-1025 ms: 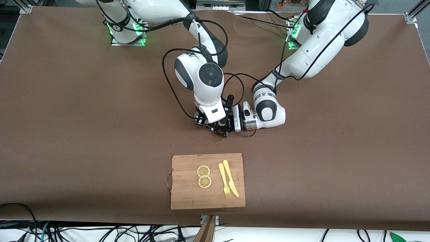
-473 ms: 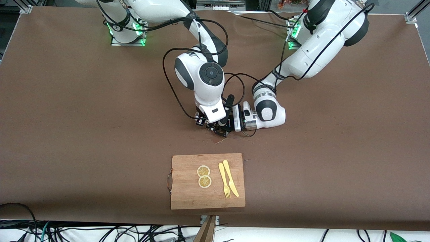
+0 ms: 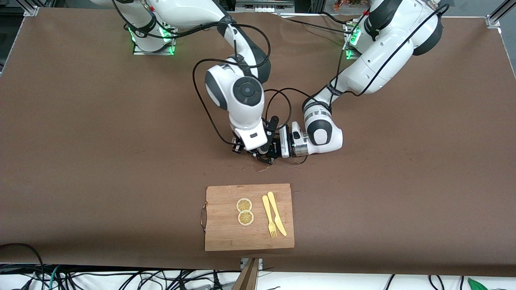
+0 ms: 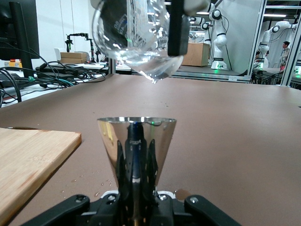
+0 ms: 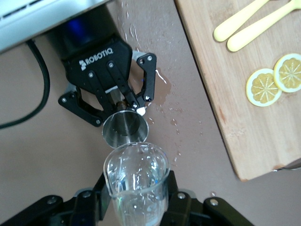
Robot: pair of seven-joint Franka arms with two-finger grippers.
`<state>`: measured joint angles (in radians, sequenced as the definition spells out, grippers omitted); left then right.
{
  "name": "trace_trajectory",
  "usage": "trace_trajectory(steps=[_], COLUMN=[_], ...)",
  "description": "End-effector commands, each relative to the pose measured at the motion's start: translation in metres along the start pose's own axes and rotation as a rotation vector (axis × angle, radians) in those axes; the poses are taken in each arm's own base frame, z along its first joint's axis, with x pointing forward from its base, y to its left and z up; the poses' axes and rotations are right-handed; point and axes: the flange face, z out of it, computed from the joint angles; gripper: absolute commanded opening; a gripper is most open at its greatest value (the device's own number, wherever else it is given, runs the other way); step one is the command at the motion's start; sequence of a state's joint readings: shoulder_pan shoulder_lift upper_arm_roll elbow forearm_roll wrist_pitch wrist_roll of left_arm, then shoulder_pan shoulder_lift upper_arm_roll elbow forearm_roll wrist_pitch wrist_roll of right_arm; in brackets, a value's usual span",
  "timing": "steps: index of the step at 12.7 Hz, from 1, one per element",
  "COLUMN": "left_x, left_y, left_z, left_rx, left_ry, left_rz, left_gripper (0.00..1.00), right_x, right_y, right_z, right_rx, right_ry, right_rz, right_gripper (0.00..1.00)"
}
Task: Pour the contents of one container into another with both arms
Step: 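Tilt the beaker with the right gripper, pouring liquid into the jigger, then carry the beaker back with the right gripper while the left gripper returns the jigger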
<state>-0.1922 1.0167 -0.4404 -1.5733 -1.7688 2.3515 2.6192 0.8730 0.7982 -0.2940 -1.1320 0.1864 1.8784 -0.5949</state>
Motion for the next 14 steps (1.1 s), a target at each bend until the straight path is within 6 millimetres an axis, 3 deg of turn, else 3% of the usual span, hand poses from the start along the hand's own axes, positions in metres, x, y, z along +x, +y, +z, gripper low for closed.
trace_trajectory(steps=[1, 3, 7, 10, 14], left_x=[0.003, 0.007, 0.047, 0.062, 0.050], left_y=[-0.003, -0.005, -0.035, -0.074, -0.127], left_z=[0.006, 0.004, -0.026, -0.107, -0.211], left_rx=[0.031, 0.035, 0.090, 0.190, 0.300], left_ry=[0.024, 0.026, 0.040, -0.006, -0.004], left_rz=[0.008, 0.001, -0.044, -0.010, -0.046], left_gripper=[0.00, 0.00, 0.00, 0.00, 0.00], right_x=[-0.039, -0.071, -0.149, -0.217, -0.303], right_y=[0.044, 0.070, 0.129, 0.161, 0.182], right_z=[-0.013, -0.016, -0.013, 0.005, 0.041], right_rx=[0.143, 0.212, 0.333, 0.408, 0.453], right_ry=[0.110, 0.177, 0.377, 0.552, 0.712], right_rz=[-0.017, -0.041, -0.065, -0.066, -0.090], right_gripper=[0.33, 0.33, 0.33, 0.33, 0.33])
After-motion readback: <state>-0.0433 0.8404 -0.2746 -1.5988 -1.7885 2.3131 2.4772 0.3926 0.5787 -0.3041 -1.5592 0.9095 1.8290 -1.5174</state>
